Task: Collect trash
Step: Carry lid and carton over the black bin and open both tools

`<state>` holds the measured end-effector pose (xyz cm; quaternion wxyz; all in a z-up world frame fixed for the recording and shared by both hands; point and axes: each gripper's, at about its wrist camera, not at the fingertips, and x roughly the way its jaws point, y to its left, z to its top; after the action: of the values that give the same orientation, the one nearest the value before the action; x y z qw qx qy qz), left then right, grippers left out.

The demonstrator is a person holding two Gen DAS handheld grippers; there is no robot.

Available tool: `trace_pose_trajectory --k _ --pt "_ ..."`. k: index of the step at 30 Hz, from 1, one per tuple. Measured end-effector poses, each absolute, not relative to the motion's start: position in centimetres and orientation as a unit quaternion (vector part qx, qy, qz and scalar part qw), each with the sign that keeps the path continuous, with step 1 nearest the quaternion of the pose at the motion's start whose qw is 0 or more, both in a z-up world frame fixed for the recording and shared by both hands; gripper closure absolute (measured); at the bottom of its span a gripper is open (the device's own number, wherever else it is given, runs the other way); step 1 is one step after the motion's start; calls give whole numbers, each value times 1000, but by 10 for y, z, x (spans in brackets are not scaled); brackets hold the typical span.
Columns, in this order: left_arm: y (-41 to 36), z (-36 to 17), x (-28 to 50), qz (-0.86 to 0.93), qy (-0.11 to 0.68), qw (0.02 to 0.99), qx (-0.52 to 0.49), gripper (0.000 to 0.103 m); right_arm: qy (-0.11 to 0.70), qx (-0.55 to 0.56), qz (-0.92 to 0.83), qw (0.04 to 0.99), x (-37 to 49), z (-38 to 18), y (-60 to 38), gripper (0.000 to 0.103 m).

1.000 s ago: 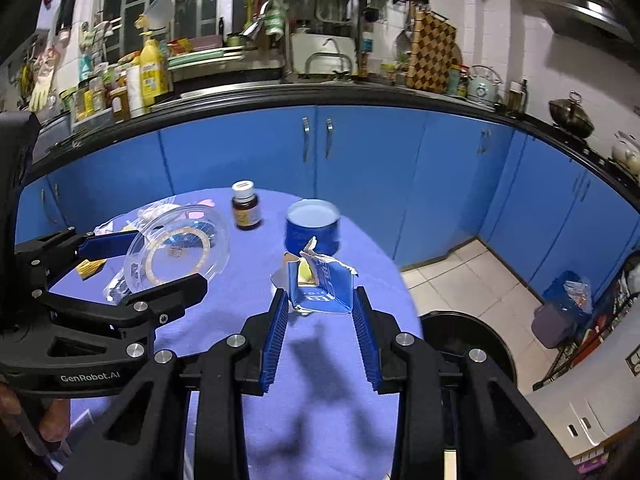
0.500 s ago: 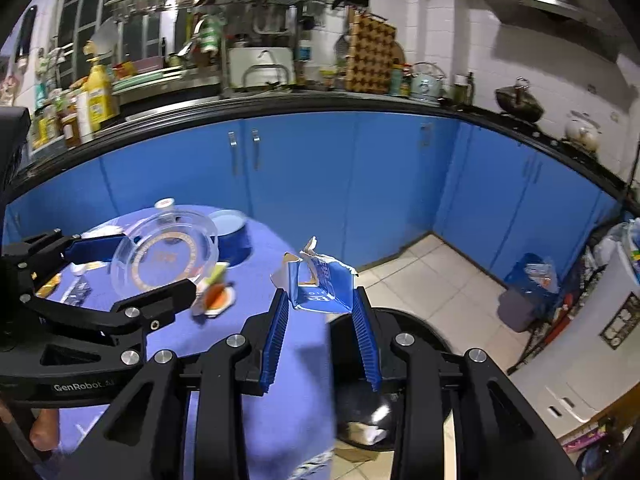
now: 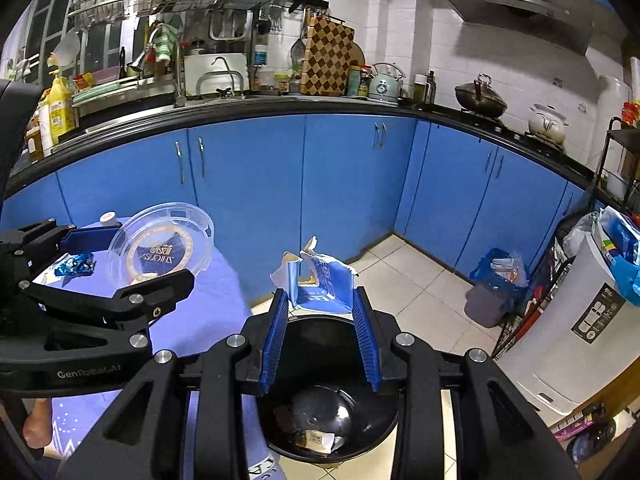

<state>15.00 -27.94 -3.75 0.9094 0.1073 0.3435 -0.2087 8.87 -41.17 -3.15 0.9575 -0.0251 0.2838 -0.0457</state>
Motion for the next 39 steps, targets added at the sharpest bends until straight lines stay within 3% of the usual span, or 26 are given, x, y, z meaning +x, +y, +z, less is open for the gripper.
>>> trace_pose_trajectory --k 26,28,29,30,39 --pt "-303 -41 180 -202 344 910 114 18 305 -28 -70 949 125 -54 -440 68" --pt "-302 -42 183 -202 345 910 113 18 304 -40 -89 948 125 -56 -438 47" --pt "-302 -42 183 -201 346 909 114 18 297 -42 -95 949 124 -56 -438 28" --pt "-302 -42 183 -202 346 909 114 18 285 -44 -102 952 121 -54 -438 24" --pt "-309 -44 183 -215 348 905 116 18 283 -43 -124 950 116 -52 -447 24"
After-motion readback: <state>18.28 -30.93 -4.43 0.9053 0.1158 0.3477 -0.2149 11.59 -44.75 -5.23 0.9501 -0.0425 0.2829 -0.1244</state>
